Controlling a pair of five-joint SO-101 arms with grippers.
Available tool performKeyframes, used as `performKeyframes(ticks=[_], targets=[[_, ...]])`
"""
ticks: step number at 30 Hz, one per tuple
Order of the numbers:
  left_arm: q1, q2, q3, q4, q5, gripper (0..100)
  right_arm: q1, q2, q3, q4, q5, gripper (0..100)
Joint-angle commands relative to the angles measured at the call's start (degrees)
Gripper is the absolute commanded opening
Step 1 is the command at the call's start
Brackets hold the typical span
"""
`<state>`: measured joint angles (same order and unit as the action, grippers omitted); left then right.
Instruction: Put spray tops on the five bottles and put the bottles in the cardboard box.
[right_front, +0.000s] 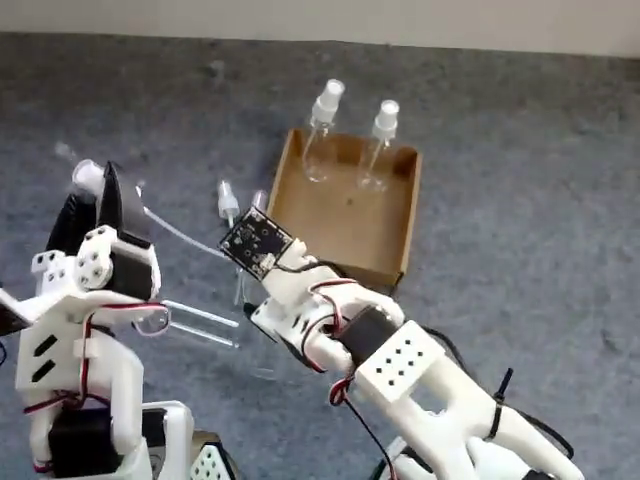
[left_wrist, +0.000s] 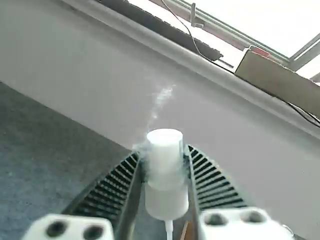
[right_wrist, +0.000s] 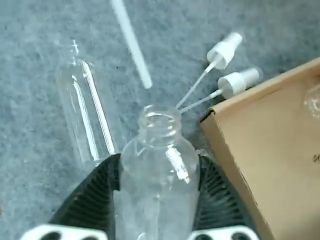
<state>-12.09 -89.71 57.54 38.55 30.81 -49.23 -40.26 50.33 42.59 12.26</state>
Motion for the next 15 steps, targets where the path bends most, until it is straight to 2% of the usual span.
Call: performKeyframes(ticks=[1,15], targets=[[-0.3,-0.7,2.6,-5.0,0.5,0,-0.7,-1.9,-0.3,-1.6,0.6,0.4],[5.7,-0.7,8.2,-6.5,-3.4,0,-0.7,-1.9,-0.5,-1.6,0.3,0.4]])
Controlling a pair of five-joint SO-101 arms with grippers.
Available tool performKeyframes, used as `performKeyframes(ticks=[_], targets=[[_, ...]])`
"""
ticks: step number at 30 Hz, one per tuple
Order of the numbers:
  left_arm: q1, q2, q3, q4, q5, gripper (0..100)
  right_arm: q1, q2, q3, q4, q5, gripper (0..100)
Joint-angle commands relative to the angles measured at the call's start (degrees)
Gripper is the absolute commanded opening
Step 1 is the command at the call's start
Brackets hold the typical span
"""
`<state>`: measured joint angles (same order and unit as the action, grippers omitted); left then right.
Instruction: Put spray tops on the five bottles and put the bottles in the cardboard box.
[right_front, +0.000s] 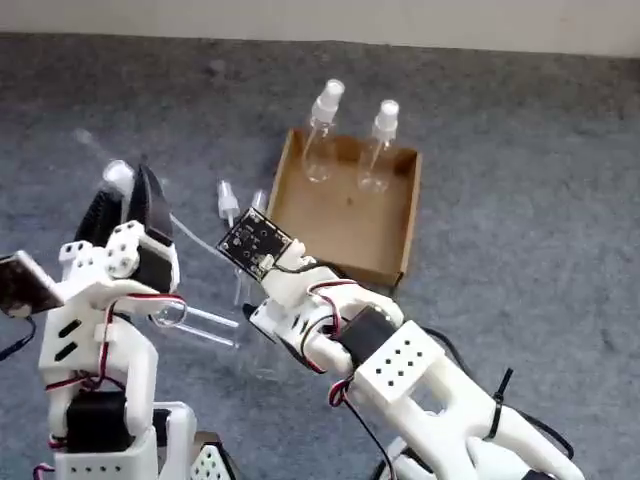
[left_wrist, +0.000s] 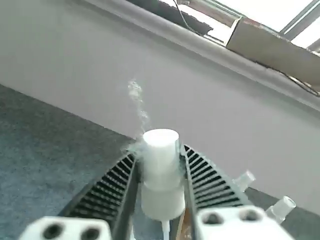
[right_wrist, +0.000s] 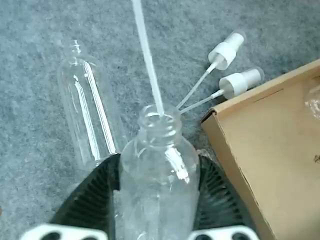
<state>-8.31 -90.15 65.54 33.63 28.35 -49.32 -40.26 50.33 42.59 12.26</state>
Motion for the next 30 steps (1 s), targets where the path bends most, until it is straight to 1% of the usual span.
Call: performKeyframes(ticks=[1,7,10,16,20,22,25,30], targets=[[2.2,-0.3,0.2,-1.4,-1.0,0,-0.6,-1.9,-0.5,-1.6,0.3,0.4],[7.2,-0.3,0.4,-1.1,-1.0,0,-0.5,-1.9,-0.5,-1.7,0.3,0.4],[9.0,-0.3,1.1,0.8,-1.0,0,-0.1,-2.4,-0.5,-1.7,0.2,0.4],[12.5,-0.3,0.8,4.2,-1.0,0,-0.2,-13.2,0.0,-1.8,0.1,0.4],[17.2,-0.7,0.7,6.9,-1.1,0,0.0,-19.1,0.6,-1.8,-5.0,0.4],[19.6,-0.7,0.7,7.6,-1.8,0,0.0,-20.9,1.9,-2.0,-5.6,0.4],[21.0,-0.7,1.1,7.6,-3.6,0,0.6,-22.4,4.5,-4.8,-5.5,0.4],[21.1,-0.7,1.2,7.8,-3.7,0,5.4,-23.1,7.7,-10.6,-5.5,0.4]])
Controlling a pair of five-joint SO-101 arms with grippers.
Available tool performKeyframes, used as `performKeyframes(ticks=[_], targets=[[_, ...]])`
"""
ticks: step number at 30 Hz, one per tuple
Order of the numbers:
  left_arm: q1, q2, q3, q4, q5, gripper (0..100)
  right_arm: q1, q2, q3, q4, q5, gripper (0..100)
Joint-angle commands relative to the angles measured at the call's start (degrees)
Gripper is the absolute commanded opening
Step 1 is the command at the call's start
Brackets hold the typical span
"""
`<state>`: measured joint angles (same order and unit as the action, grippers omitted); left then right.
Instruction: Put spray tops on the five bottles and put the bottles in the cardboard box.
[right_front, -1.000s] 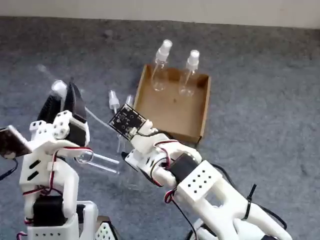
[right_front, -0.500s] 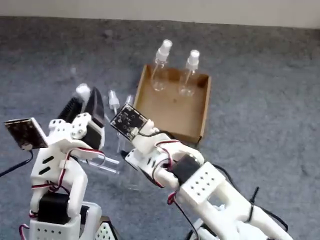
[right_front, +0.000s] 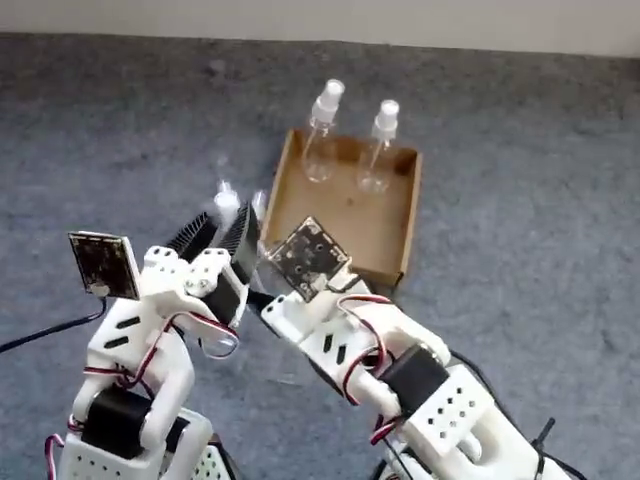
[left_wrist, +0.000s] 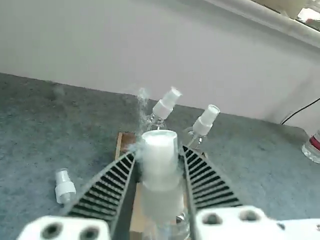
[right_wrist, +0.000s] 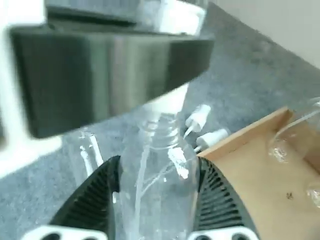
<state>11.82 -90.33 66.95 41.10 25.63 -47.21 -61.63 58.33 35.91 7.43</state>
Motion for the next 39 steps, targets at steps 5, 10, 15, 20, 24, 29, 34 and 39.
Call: performKeyframes(ticks=[5,10,15,20,24,29,34,39], targets=[[2.7,-0.7,-0.2,1.8,-2.4,0,5.4,-1.5,-0.2,-4.5,-0.9,0.4],[6.0,-0.2,-0.1,1.8,-4.8,0,4.2,-1.6,0.0,-4.3,-0.7,0.4],[6.0,-0.1,-0.1,1.8,-5.2,0,1.3,-2.0,4.1,-4.5,-0.9,0.5],[6.4,-0.1,1.1,1.8,-6.8,0,1.9,-2.0,4.0,-4.5,-0.9,0.5],[6.5,-0.1,1.1,2.0,-6.8,0,3.4,-2.0,4.0,-4.5,-1.0,0.5],[6.5,-0.1,1.3,2.1,-6.8,0,4.0,-1.7,3.1,-5.3,-1.0,0.5],[10.6,0.0,3.0,1.8,-9.3,0,4.6,-1.5,2.3,-6.2,-1.0,0.5],[12.7,0.0,3.9,1.8,-10.5,0,4.6,-1.5,2.2,-6.2,-1.0,0.5]])
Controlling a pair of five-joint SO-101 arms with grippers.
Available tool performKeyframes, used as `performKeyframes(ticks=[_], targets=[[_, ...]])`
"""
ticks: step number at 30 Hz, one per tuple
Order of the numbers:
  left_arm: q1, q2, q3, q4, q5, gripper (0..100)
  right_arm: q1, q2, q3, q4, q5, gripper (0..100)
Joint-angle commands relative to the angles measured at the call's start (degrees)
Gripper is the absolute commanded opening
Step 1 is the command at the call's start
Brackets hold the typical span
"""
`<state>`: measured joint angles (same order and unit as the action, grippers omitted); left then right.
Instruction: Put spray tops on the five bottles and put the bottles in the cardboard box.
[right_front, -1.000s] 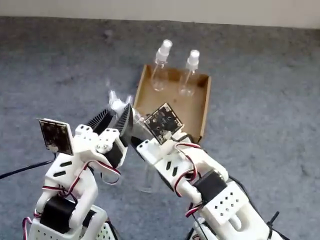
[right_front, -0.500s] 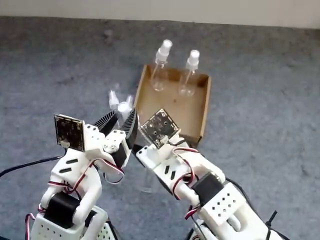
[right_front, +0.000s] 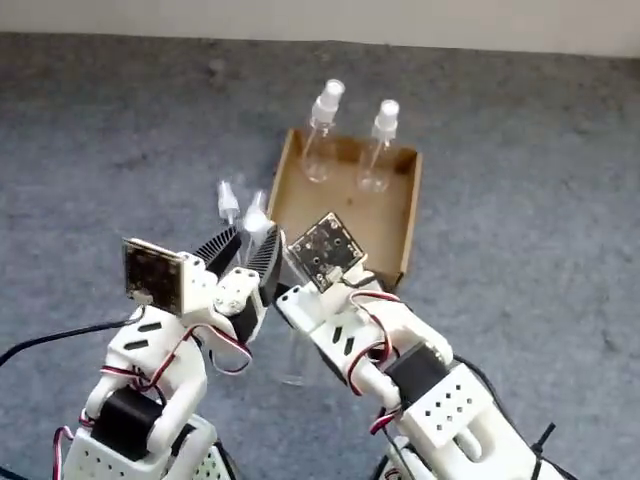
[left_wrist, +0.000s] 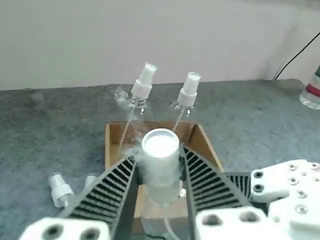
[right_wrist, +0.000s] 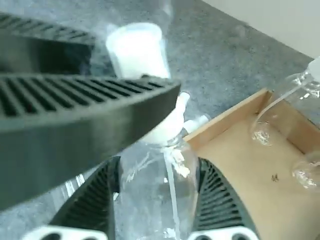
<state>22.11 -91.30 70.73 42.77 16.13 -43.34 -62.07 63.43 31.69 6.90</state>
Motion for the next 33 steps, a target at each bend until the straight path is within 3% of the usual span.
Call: performKeyframes(ticks=[1,8,13,19,26,33], targets=[[2.3,0.9,0.1,0.1,-1.0,0,0.7,-1.2,-2.9,-2.0,-0.4,0.5],[2.3,0.8,-0.1,0.3,-1.1,2,0.7,-1.2,-5.2,-1.6,-0.4,0.5],[2.3,0.3,-0.2,0.4,-2.3,14,0.7,-1.1,-5.3,-1.6,-0.4,0.5],[2.3,0.2,-1.8,1.3,-4.2,11,0.9,-1.1,-5.8,-1.6,-0.2,0.5],[2.2,0.2,-6.1,6.4,-4.3,11,7.3,-0.9,-9.6,-1.4,-0.2,0.5],[-5.5,0.2,-7.9,6.7,-4.0,11,8.6,-0.9,-10.1,2.1,0.0,0.5]])
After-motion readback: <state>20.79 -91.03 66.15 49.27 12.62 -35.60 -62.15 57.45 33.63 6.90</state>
